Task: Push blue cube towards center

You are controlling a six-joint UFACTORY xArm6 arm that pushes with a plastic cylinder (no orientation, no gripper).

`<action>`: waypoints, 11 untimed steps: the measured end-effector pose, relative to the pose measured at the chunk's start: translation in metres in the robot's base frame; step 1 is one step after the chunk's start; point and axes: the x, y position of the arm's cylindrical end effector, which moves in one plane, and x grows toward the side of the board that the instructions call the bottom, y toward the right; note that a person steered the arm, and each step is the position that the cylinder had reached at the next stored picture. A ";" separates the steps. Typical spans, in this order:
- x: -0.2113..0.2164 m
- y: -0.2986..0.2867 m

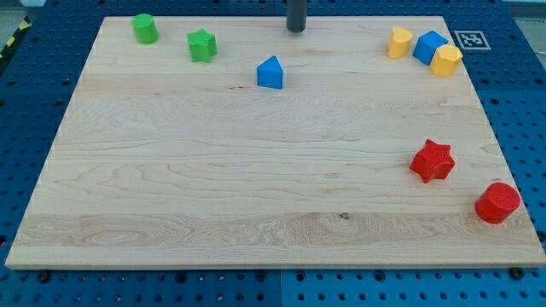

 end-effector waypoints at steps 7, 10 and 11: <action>0.095 0.152; 0.179 0.167; 0.171 0.161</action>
